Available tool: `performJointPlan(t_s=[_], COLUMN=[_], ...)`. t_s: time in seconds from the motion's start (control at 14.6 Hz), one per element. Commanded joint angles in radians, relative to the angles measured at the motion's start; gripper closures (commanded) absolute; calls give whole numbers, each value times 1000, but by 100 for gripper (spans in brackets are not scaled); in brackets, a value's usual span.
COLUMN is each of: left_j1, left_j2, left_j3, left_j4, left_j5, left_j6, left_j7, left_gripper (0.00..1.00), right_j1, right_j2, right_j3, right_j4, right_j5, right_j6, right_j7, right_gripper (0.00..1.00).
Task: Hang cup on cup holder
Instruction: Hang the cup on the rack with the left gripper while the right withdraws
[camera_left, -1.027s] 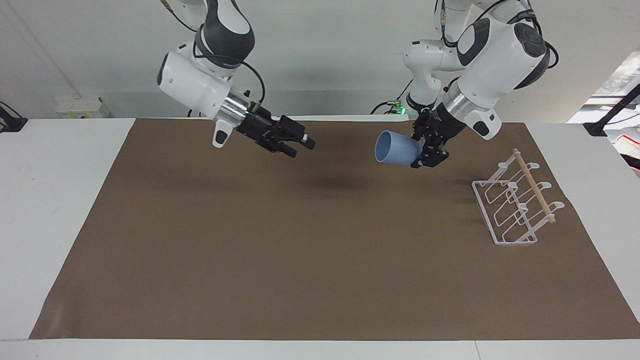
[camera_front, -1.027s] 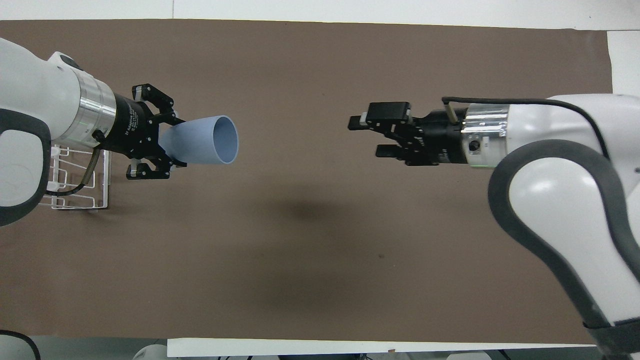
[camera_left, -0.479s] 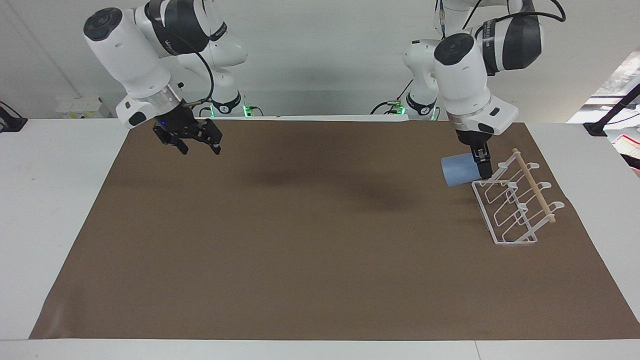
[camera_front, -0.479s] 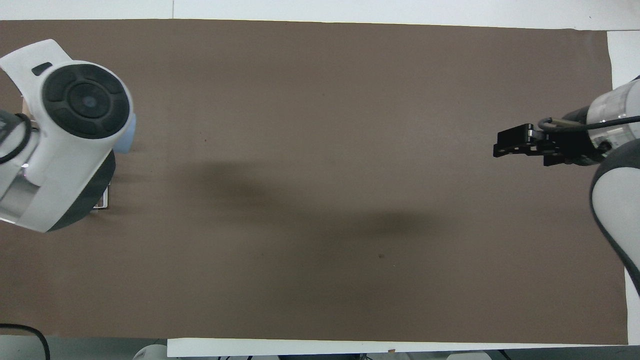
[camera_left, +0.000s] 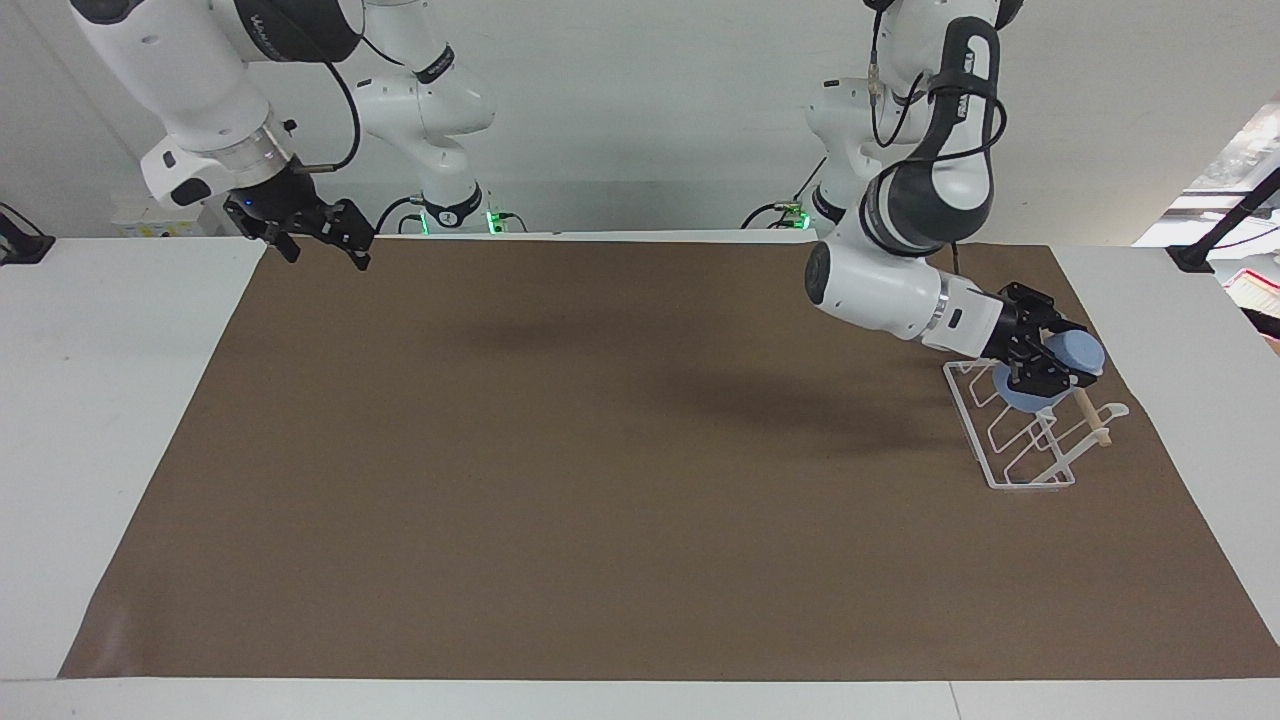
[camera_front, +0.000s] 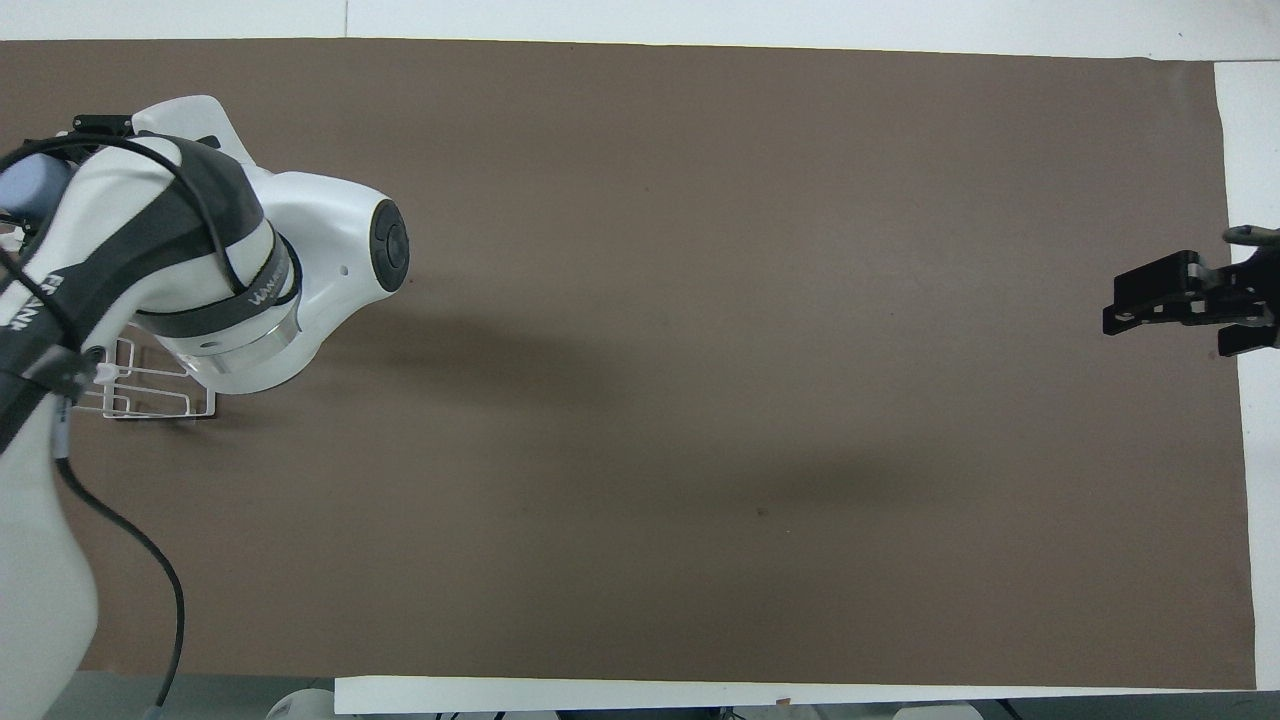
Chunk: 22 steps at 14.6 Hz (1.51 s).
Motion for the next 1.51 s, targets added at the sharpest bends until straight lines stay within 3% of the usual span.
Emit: performJointPlan(t_s=[0.0,0.21,0.34,0.48,0.55,0.62,0.75,1.16,1.3,1.44], left_j1=[-6,7,24,35,36,40,62,73,81,116], left_j2=[70,85,84,93,94,94,101,114,38,-57], left_j3=[6,4,1,-1,-1,-1,1,4,-2,7], left_j4=[24,-5,-42,-44,-41,-42,-34,74,94,94], left_j5=[73,67,56,23,-13,-40,-76,-71,-114,-258], left_j6=[-68,-71,-61,-28,-1,22,91,24,47,132], left_j7=[-77,-122,-149,-172,-159,-122,-47,-2,144,315], left_gripper=[100,100,100,100,84,52,0,0,0,0], right_j1=[-25,-15,-8,-11,-11,-13,-11,-2,-1,-1], right_j2=[92,58,-11,-13,-8,-5,1,-5,-10,-13], right_j3=[-2,-18,-16,-11,-2,11,16,18,18,18], right_j4=[146,121,31,29,32,38,43,41,41,41], right_j5=[-25,-39,-42,-57,-85,-91,-91,-91,-90,-88], right_j6=[-64,-64,-53,-49,-33,-36,-41,-42,-44,-45], right_j7=[-102,-127,-129,-133,-144,-152,-153,-161,-166,-164], right_gripper=[1,1,1,1,1,1,1,1,1,1])
